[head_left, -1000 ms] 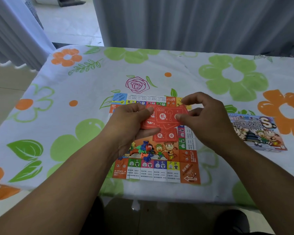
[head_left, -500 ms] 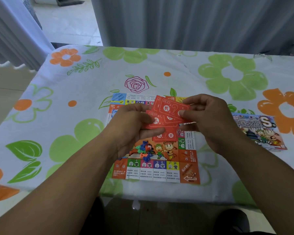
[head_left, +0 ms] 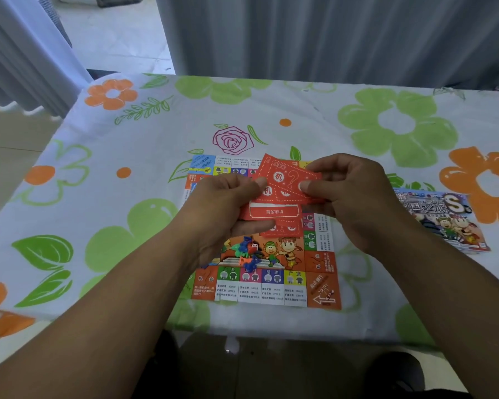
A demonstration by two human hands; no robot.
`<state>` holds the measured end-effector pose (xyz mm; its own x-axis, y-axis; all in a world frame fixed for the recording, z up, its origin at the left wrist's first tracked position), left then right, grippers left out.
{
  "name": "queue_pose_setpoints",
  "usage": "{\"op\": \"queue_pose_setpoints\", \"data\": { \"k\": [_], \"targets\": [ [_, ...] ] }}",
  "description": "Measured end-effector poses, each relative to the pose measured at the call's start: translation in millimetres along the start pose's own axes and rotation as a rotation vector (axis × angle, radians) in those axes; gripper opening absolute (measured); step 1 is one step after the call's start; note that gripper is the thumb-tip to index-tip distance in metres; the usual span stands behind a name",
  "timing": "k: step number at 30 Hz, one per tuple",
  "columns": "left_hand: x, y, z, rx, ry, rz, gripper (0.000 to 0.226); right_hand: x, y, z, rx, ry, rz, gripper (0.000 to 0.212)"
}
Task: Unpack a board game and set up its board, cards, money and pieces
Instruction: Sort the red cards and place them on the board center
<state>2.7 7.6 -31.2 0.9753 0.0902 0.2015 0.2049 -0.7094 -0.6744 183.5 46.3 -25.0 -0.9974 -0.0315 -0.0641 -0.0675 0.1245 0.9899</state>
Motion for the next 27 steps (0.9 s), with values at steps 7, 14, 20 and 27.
{"op": "queue_pose_setpoints", "data": {
  "k": [7, 14, 20, 27],
  "targets": [
    [-14, -2, -4, -0.016, 0.005, -0.080, 0.018, 6, 4, 4, -0.027, -0.079, 0.019, 0.018],
    [-37, -6, 0, 0.019, -0.172, -0.048, 0.017, -17, -6, 13, 0.064, -0.203, 0.002, 0.018],
    [-45, -7, 1, 0.031, -0.251, -0.072, 0.020, -6, -41, 7, 0.218, 0.017, -0.282, 0.020],
    [-39, -7, 1, 0.013, -0.217, -0.033, 0.015, -6, -52, 9, 0.165, 0.099, -0.611, 0.019]
  ]
}}
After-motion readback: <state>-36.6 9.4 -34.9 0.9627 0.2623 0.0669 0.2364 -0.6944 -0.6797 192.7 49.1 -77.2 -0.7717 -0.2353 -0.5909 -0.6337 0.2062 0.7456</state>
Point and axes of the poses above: each hand's wrist, its own z-axis towards the middle knuckle, its own x-axis out of the palm, y = z × x, the point moved 5 cm from there along z, towards the middle knuckle, and after that the axes turned 12 degrees about -x, right-handed, at the moved point
